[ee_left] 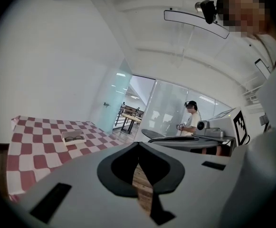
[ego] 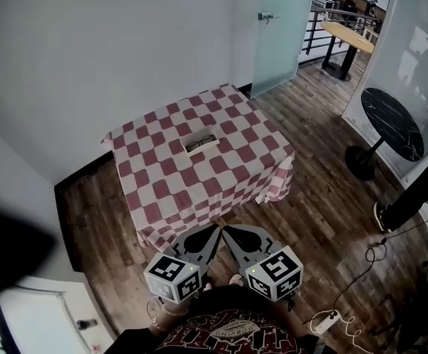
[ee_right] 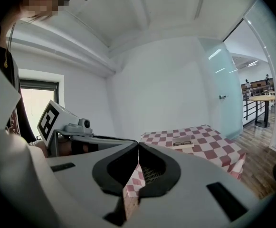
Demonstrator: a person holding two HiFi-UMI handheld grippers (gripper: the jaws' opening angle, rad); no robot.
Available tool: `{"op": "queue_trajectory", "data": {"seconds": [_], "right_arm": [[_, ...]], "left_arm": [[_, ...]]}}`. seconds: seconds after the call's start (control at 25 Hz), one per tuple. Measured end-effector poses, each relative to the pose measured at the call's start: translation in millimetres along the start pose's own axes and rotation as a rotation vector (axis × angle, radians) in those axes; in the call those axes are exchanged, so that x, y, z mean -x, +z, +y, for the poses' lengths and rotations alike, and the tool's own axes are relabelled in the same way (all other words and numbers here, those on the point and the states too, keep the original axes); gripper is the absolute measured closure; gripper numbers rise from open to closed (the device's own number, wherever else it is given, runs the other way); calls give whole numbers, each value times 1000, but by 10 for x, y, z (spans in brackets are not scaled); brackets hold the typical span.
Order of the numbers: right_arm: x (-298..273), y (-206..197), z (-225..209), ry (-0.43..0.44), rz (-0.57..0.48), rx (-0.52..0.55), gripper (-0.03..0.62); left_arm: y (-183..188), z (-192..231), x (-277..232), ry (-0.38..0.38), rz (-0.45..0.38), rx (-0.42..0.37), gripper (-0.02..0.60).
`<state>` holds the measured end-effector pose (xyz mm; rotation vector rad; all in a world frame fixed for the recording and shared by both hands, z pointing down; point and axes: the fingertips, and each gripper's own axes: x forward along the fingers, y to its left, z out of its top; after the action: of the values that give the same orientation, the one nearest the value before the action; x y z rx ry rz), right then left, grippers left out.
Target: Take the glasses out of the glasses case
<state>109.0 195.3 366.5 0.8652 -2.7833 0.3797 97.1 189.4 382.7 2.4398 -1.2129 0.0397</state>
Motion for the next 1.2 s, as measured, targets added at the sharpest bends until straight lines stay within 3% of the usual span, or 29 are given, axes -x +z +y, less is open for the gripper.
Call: {"op": "queue_trajectory", "data": {"seconds": [0.36, 0.84, 1.2], "right_arm": [[77, -12, -218, 70, 10, 23, 576], [242, -62, -396, 97, 2, -5, 576], [138, -32, -523, 72, 5, -8, 576]], "left_arm": [[7, -56, -233, 60, -30, 7, 574], [-41, -159, -305, 114, -19, -16, 574], [-8, -68, -438, 77, 2, -9, 574]]}}
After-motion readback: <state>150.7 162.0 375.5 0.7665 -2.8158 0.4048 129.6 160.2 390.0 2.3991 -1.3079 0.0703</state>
